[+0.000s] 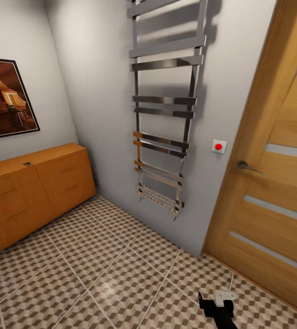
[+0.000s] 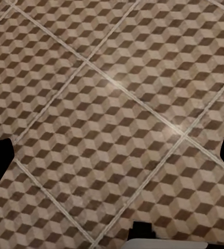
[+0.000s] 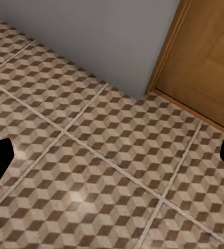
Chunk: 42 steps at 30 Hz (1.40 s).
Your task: Take the four mousetraps from the cabinet in the bathroom and place them on the bathroom floor. Make sure all four end up on the same floor surface, and ensure that at least two of them are either under or directly next to the same bathroom sink.
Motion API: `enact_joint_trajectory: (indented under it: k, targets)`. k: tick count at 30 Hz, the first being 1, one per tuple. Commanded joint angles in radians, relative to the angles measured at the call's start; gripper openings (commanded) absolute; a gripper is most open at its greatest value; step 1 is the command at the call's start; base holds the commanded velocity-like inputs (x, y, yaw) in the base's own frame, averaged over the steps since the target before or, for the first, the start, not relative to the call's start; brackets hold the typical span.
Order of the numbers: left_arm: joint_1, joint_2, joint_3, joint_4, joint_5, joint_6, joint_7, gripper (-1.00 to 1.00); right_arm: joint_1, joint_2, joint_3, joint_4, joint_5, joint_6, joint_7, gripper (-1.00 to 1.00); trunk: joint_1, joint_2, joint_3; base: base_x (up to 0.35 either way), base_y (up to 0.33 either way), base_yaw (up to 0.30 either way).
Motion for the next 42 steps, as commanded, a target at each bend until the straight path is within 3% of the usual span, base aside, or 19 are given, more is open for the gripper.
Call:
enact_joint_trajectory:
  k: [1,25,42]
  targets:
    - [-0.002,0.000,-0.005,0.005,-0.002,-0.006,0.006,1.00,-0.001,0.000,0.009,0.000,-0.010,-0.003,-0.001,1.00,0.001,-0.002,-0.002,0.263,0.000,0.289]
    - [-0.002,0.000,-0.005,0.005,-0.002,-0.007,0.007,1.00,-0.001,-0.002,0.008,0.000,-0.010,-0.003,-0.001,1.00,0.001,-0.002,-0.002,0.262,0.000,0.289]
    - [-0.002,0.000,-0.005,0.005,-0.002,-0.007,0.007,1.00,-0.001,-0.002,0.008,0.000,-0.010,-0.003,-0.001,1.00,0.001,-0.002,-0.002,0.020,0.000,0.289]
